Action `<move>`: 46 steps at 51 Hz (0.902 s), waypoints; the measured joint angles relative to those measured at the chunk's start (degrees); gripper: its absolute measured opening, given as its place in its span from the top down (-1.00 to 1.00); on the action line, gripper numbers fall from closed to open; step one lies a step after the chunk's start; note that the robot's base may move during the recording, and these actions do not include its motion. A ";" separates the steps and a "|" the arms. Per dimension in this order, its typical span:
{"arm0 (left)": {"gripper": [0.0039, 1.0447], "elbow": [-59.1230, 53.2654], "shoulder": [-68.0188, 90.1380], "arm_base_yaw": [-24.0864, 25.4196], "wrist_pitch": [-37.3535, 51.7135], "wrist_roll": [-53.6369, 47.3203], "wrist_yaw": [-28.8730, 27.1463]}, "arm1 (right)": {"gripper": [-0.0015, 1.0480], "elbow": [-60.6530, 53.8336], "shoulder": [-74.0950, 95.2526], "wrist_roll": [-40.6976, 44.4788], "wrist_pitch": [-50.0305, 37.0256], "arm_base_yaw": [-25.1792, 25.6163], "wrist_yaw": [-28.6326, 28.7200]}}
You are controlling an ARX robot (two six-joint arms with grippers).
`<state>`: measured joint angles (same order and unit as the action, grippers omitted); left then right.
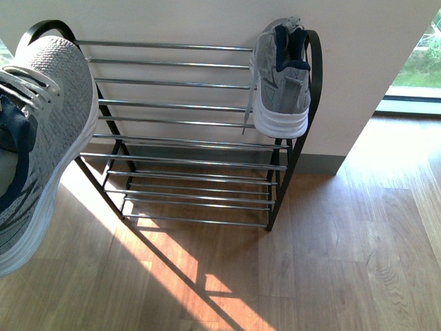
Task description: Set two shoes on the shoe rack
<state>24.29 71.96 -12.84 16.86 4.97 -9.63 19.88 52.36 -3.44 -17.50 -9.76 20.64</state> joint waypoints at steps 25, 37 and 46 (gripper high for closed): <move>0.97 0.00 0.00 -0.02 0.00 -0.02 0.04 | 0.24 -12.39 -16.57 2.93 -10.32 2.69 -27.21; 0.97 0.00 0.00 0.04 0.00 0.00 0.02 | 0.97 -15.87 -24.02 3.19 -6.34 9.55 -21.03; 0.97 -0.20 1.75 -1.49 5.09 5.55 -7.76 | 0.97 -17.22 -28.61 3.23 -3.21 9.57 -20.63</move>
<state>24.10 73.71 -14.33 21.96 10.52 -17.39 2.66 23.75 -0.21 -20.71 -0.19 0.01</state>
